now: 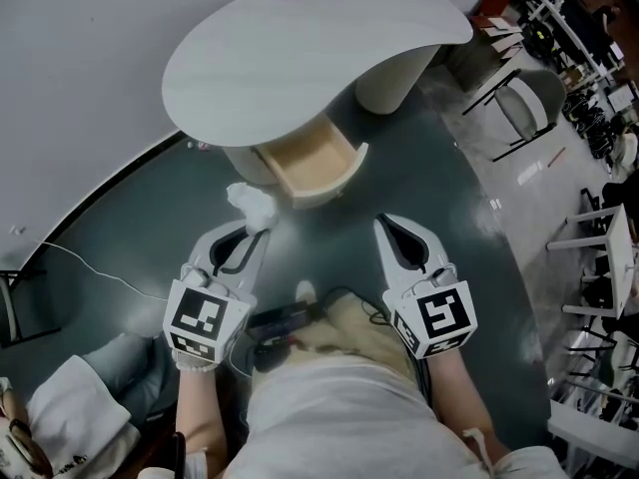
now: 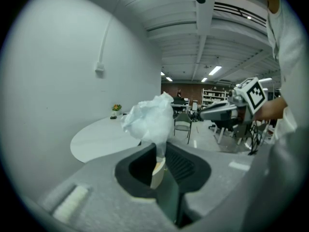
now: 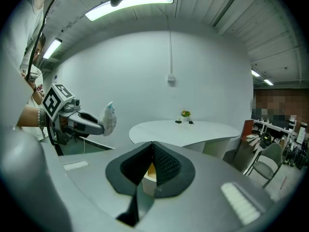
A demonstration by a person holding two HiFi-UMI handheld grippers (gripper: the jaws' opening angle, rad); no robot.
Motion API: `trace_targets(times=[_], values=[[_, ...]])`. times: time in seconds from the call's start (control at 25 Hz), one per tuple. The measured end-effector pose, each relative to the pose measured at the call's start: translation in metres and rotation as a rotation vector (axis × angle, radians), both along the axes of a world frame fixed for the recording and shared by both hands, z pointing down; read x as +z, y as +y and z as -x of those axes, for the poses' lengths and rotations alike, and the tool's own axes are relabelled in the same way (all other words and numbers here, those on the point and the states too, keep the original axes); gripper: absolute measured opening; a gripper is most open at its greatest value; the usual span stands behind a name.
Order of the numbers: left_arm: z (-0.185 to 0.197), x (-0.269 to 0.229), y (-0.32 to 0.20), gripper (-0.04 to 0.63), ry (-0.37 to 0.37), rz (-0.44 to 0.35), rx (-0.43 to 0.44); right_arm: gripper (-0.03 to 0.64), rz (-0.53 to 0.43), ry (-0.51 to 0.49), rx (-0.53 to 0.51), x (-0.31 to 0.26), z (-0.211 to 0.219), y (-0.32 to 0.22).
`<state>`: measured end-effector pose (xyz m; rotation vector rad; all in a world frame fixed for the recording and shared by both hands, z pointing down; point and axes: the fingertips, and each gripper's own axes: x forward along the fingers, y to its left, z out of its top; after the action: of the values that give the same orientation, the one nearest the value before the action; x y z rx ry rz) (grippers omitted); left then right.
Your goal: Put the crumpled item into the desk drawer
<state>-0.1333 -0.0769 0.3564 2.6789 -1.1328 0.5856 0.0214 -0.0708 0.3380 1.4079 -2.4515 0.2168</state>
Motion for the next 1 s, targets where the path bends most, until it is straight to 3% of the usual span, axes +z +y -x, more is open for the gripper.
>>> trace_targets(times=[1.0], values=[[-0.01, 0.018, -0.05, 0.054, -0.007, 0.021, -0.035, 0.005, 0.051, -0.014, -0.026, 0.025, -0.012, -0.053]])
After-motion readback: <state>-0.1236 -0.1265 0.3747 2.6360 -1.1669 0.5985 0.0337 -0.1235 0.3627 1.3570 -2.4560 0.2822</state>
